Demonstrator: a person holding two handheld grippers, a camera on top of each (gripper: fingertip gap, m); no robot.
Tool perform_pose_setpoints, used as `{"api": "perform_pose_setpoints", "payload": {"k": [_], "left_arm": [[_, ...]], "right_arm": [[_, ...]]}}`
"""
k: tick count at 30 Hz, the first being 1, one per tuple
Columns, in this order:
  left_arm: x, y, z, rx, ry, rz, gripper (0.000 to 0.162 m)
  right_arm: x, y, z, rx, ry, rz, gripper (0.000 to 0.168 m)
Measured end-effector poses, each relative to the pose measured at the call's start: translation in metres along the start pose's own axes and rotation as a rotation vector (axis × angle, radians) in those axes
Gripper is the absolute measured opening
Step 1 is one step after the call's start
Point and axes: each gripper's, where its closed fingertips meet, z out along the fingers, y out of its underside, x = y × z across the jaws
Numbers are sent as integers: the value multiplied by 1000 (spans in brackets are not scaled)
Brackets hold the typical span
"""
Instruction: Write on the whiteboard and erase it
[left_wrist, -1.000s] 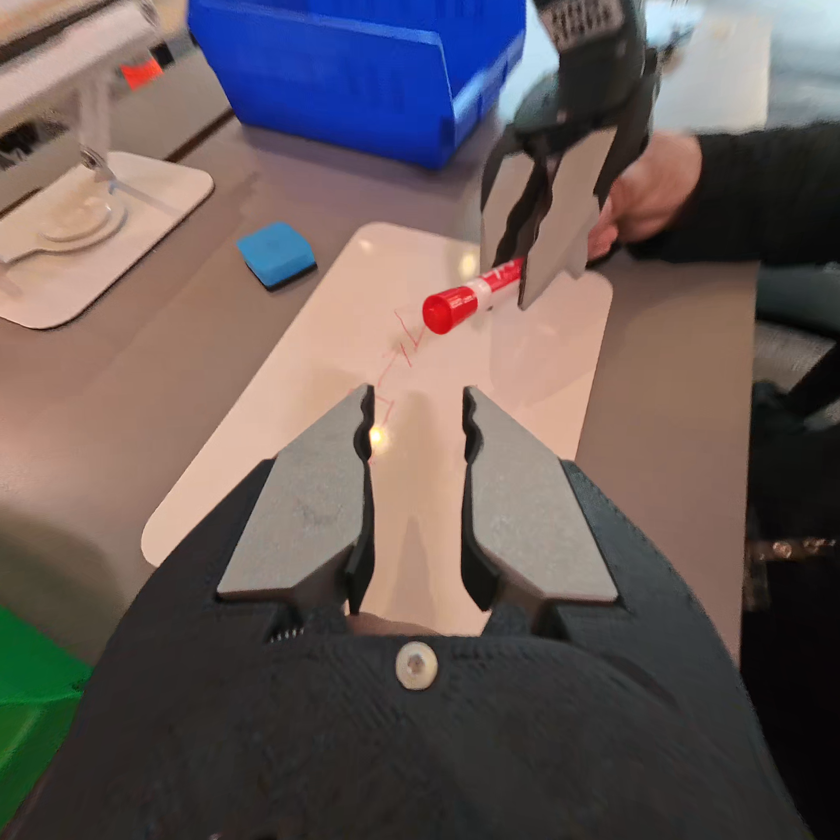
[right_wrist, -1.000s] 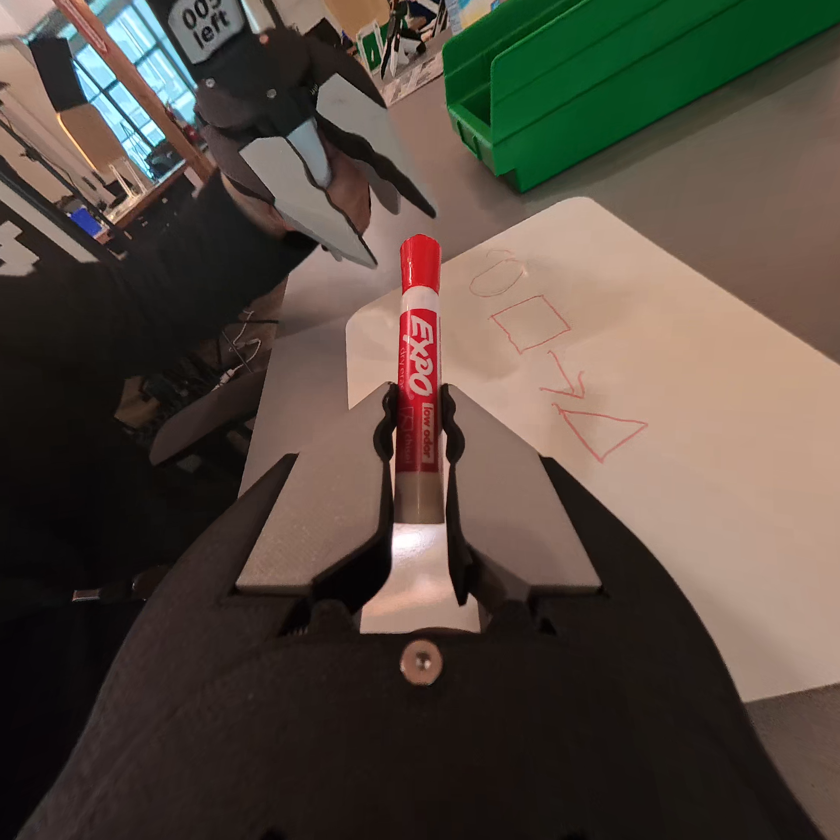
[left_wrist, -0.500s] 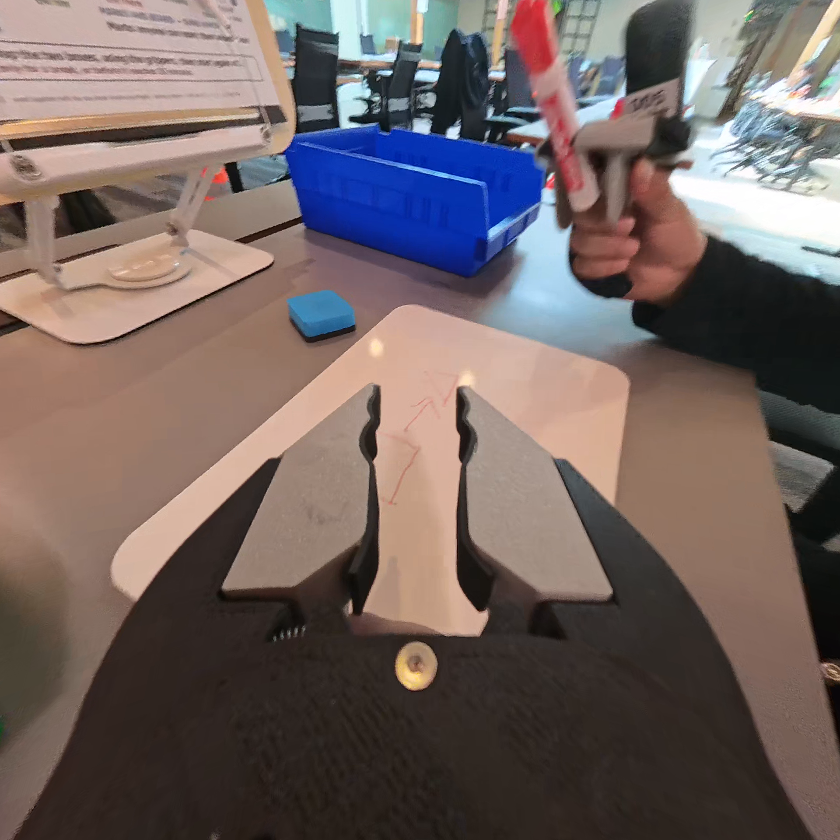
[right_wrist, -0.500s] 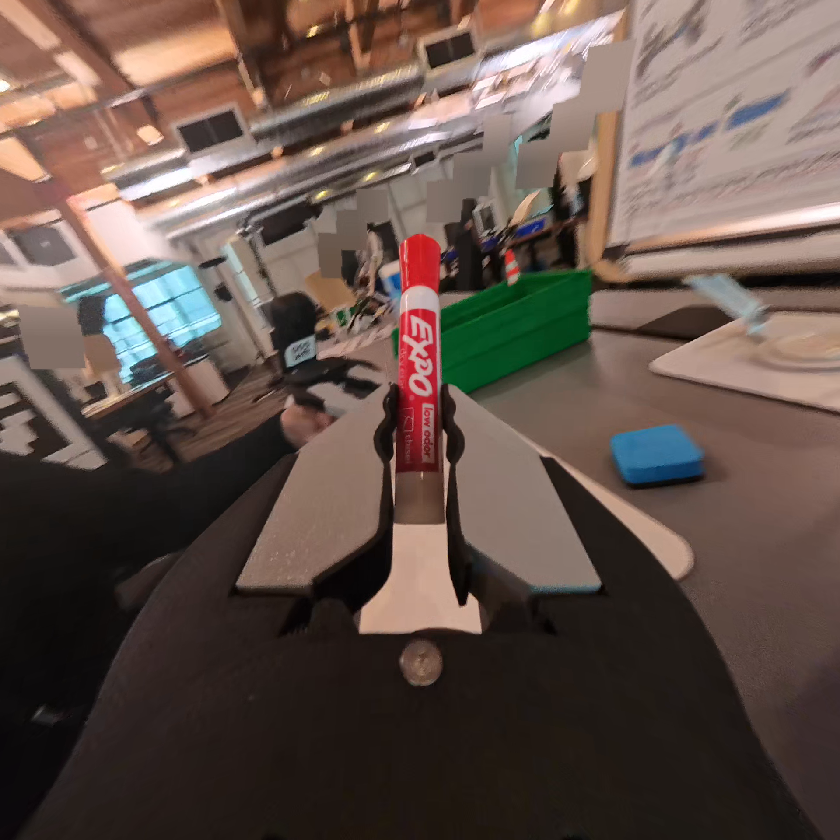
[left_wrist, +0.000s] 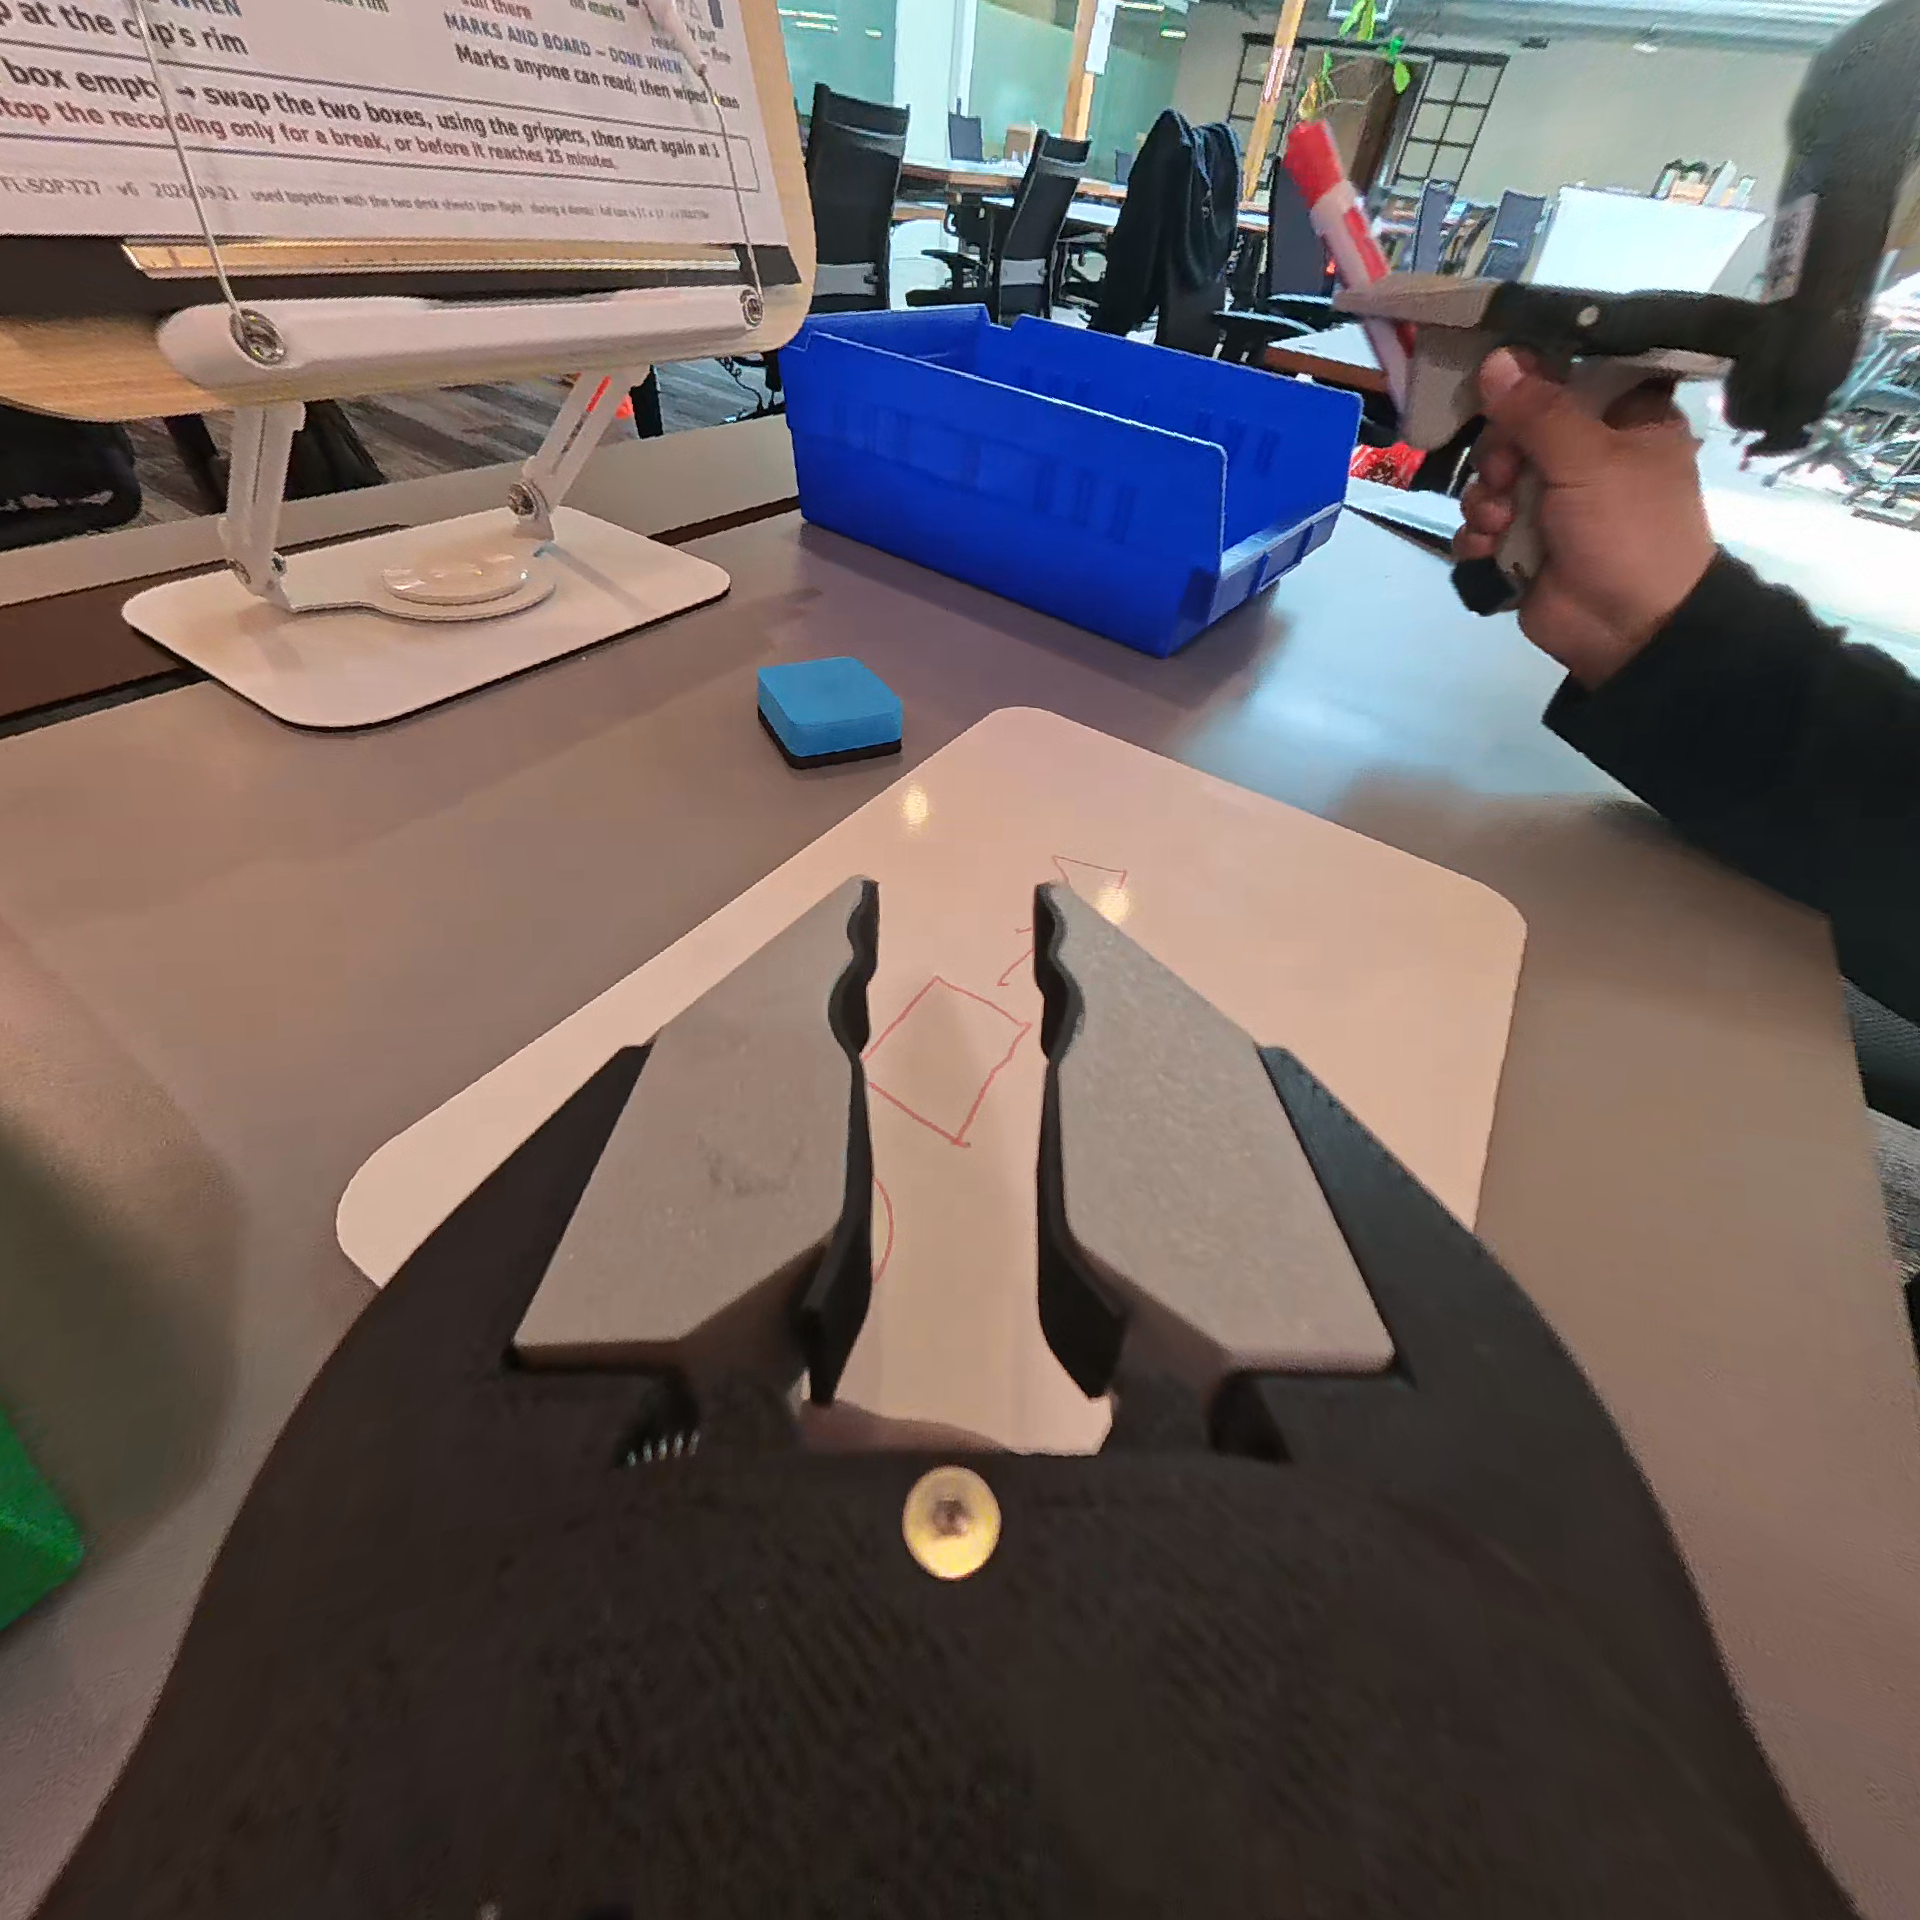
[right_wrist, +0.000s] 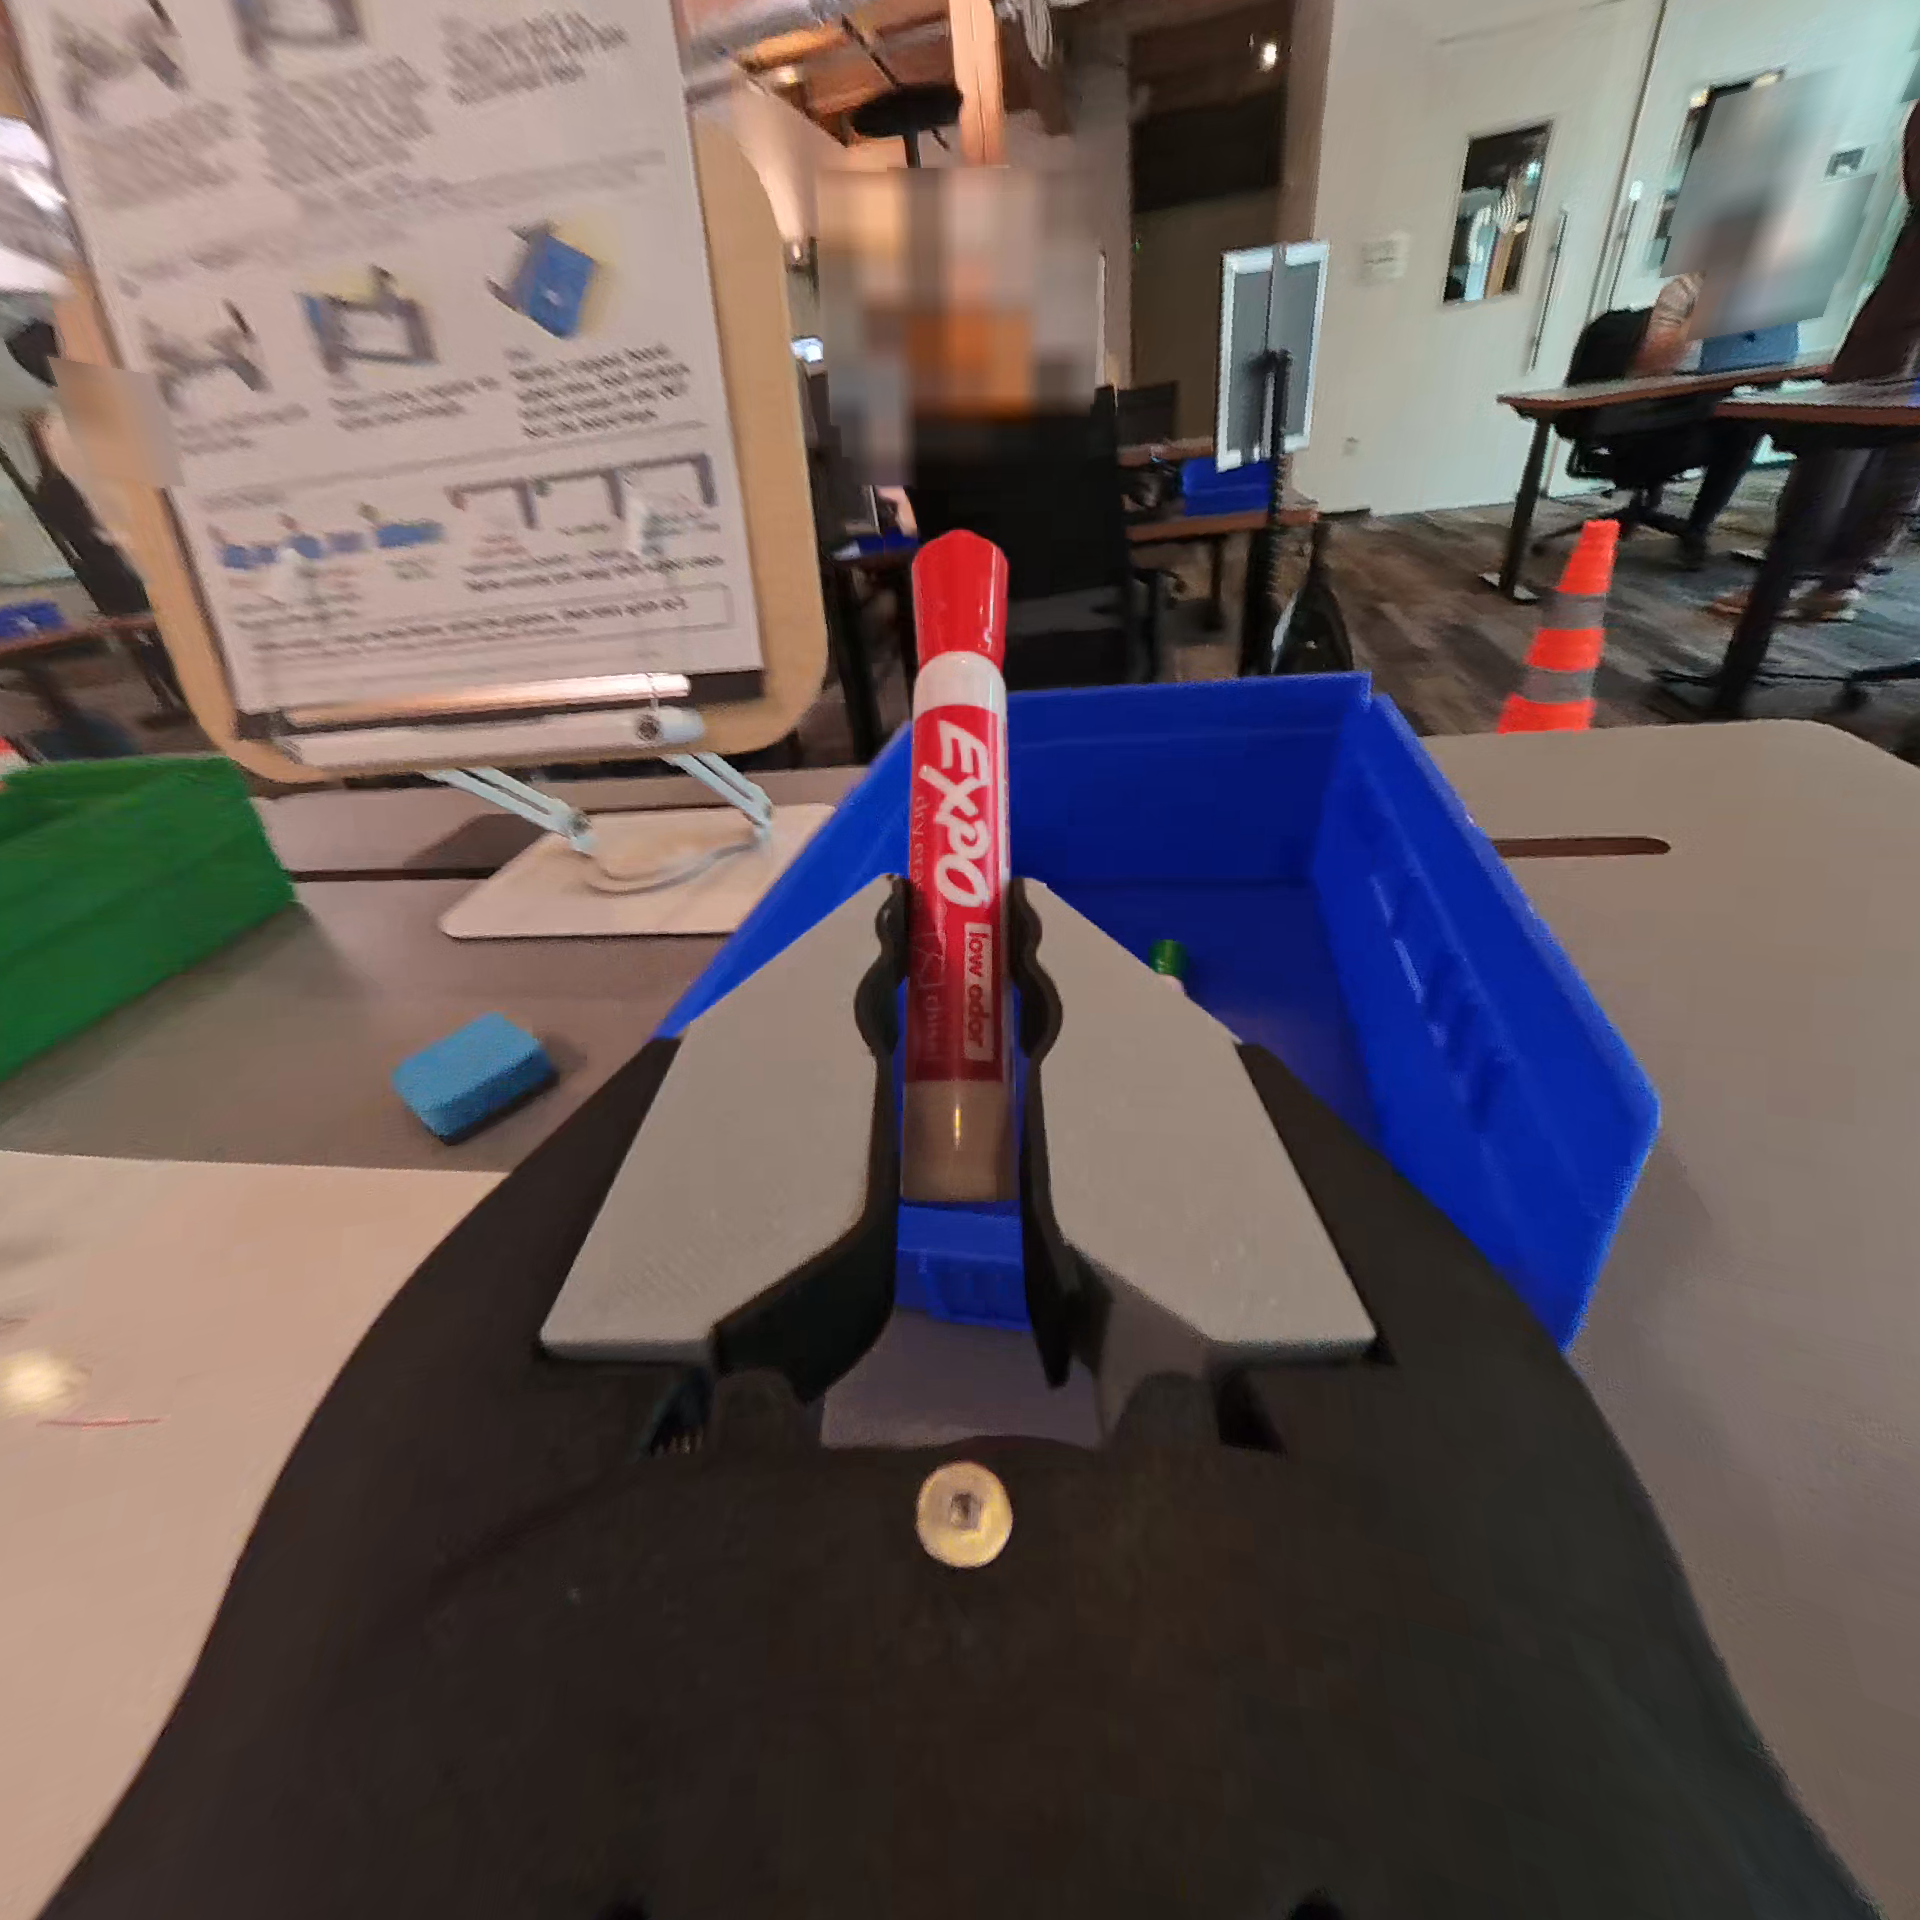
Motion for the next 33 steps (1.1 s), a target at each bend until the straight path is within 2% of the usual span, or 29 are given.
{"api": "perform_pose_setpoints", "payload": {"k": [4,5,10,13,18,22,29,33], "left_arm": [[-2,4,3,-16,0,-25,28],[-3,5,3,-17,-4,-32,28],[-8,3,0,-4,-17,-55,29],[-8,4,2,-13,-12,-63,29],[-4,0,0,-2,-7,-36,29],[-5,-3,-2,17,-10,-46,29],[-12,-8,-5,50,-70,-8,29],[-14,-6,-4,39,-85,2,29]], "right_arm": [[23,40,43,-257,39,23,17],[27,49,49,-302,40,39,27],[17,26,35,-185,15,-33,46],[-23,11,16,-113,-163,-34,53],[-65,1,5,-5,-273,-83,56],[-103,13,8,-30,-389,-111,64],[-154,41,9,-113,-441,-171,73],[-171,60,9,-170,-439,-298,74]]}}
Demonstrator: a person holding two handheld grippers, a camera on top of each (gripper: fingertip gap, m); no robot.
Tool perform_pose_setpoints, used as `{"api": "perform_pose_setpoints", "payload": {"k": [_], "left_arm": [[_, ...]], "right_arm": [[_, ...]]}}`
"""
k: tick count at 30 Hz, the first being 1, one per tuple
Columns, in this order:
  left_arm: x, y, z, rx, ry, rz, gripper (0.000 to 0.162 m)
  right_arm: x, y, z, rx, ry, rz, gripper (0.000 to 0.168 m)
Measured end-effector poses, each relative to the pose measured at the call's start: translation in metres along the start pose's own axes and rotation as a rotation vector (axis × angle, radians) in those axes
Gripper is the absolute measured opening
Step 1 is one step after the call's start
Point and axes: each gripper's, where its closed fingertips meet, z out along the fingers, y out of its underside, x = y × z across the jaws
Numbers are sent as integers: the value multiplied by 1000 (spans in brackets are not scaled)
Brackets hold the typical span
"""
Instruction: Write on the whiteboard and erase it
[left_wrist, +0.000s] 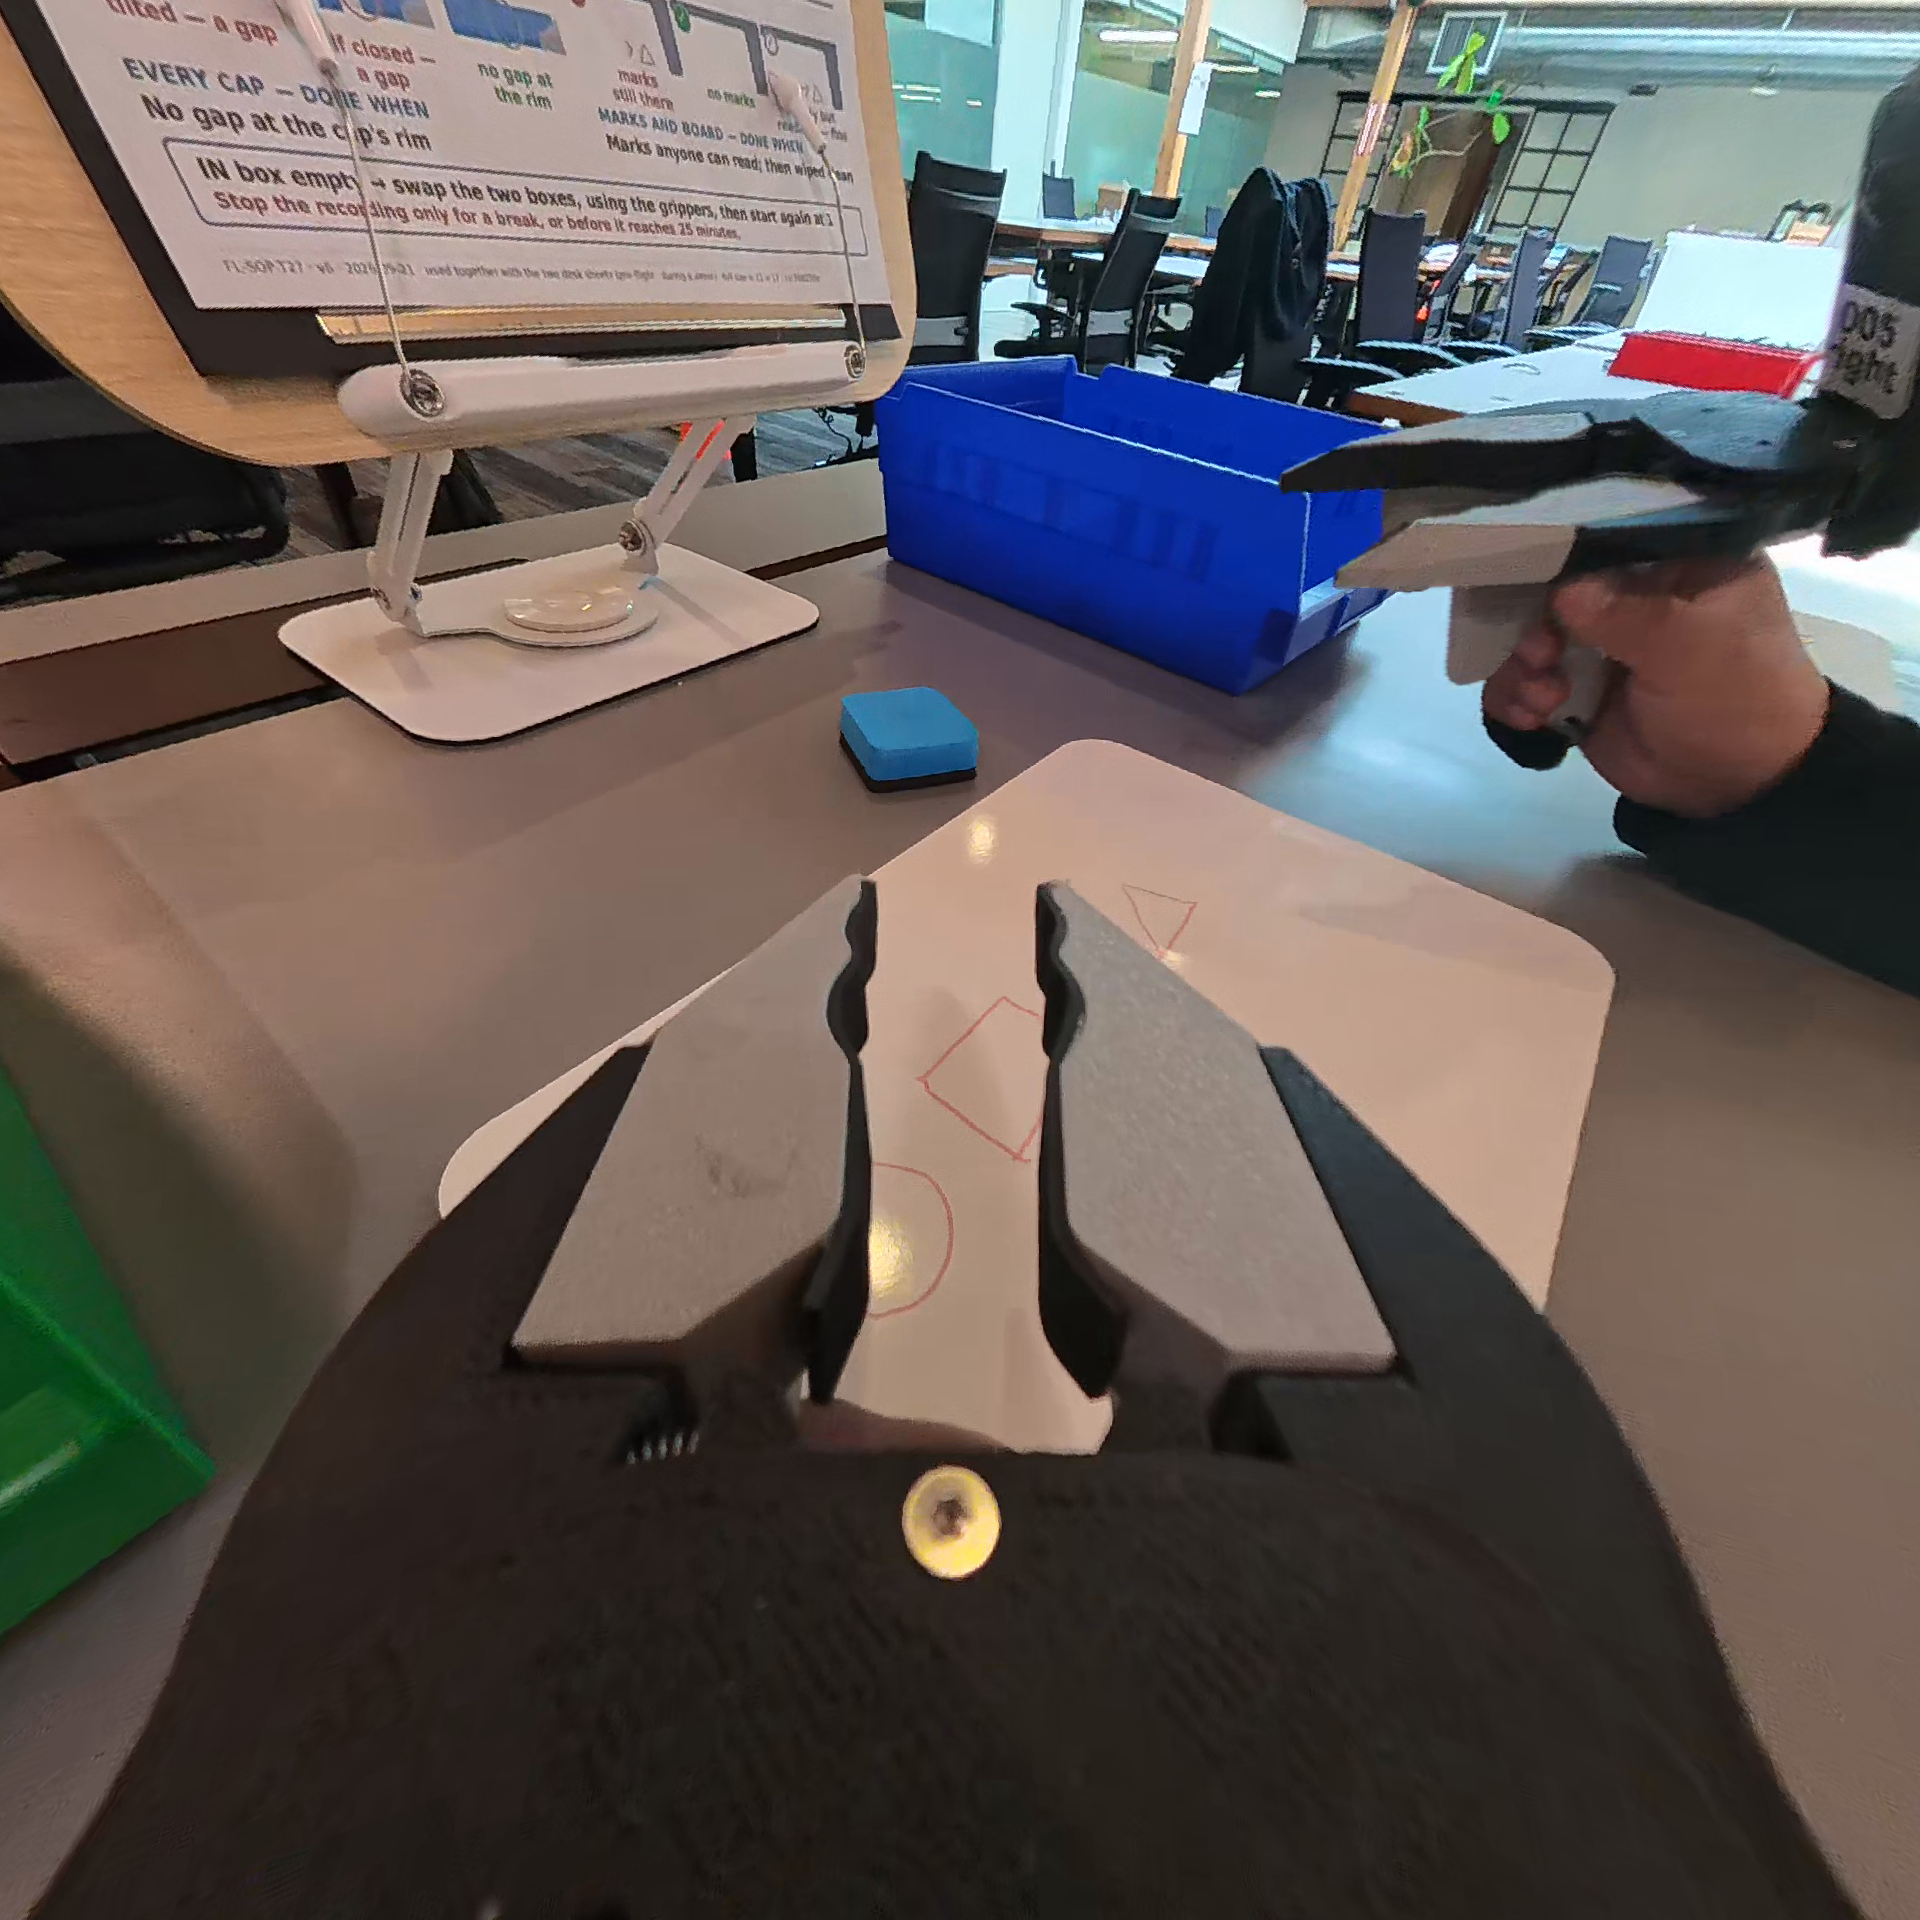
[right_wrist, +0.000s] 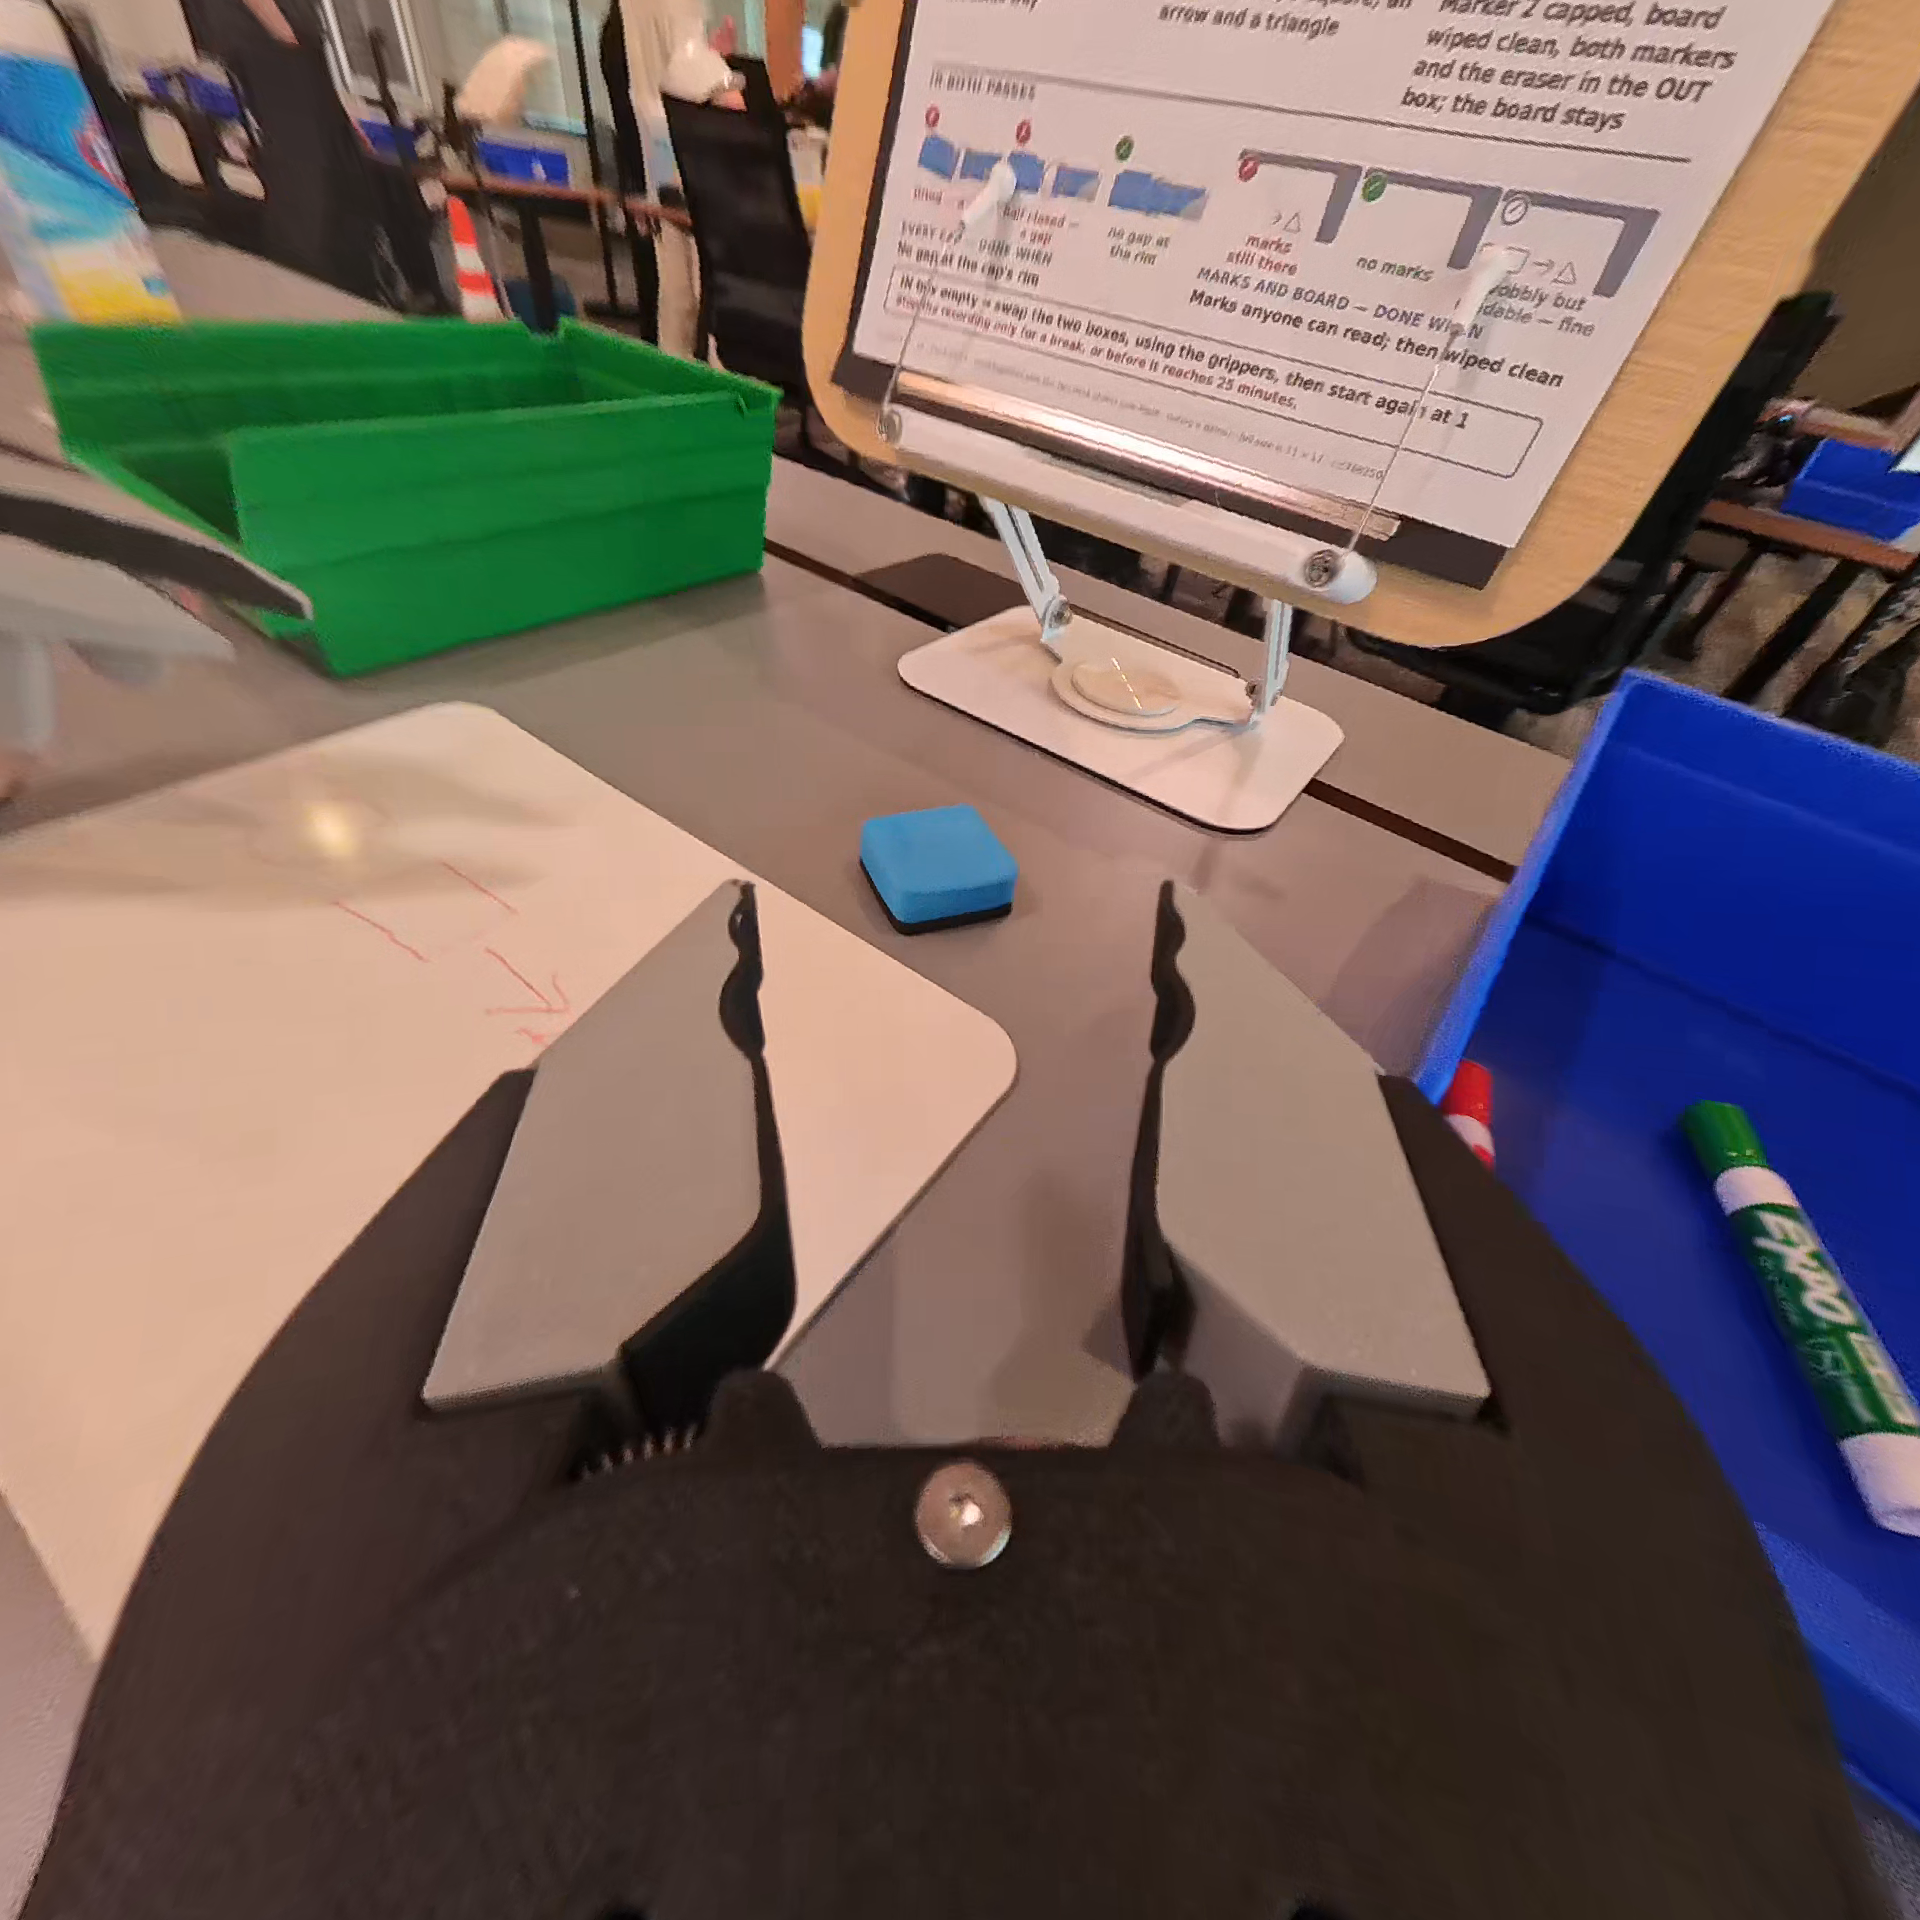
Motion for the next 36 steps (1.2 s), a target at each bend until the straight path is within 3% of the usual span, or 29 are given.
{"api": "perform_pose_setpoints", "payload": {"k": [15,21,31,36], "left_arm": [[1,10,6,-50,-10,26,28],[0,10,6,-52,-21,30,28],[-8,10,4,-50,-41,7,27],[-7,9,3,-48,-29,-4,27]], "right_arm": [[-28,30,22,-147,-83,-2,73],[-49,44,57,-264,-157,15,74],[-24,31,115,-354,-165,14,72],[-13,58,144,-507,-188,-12,72]]}}
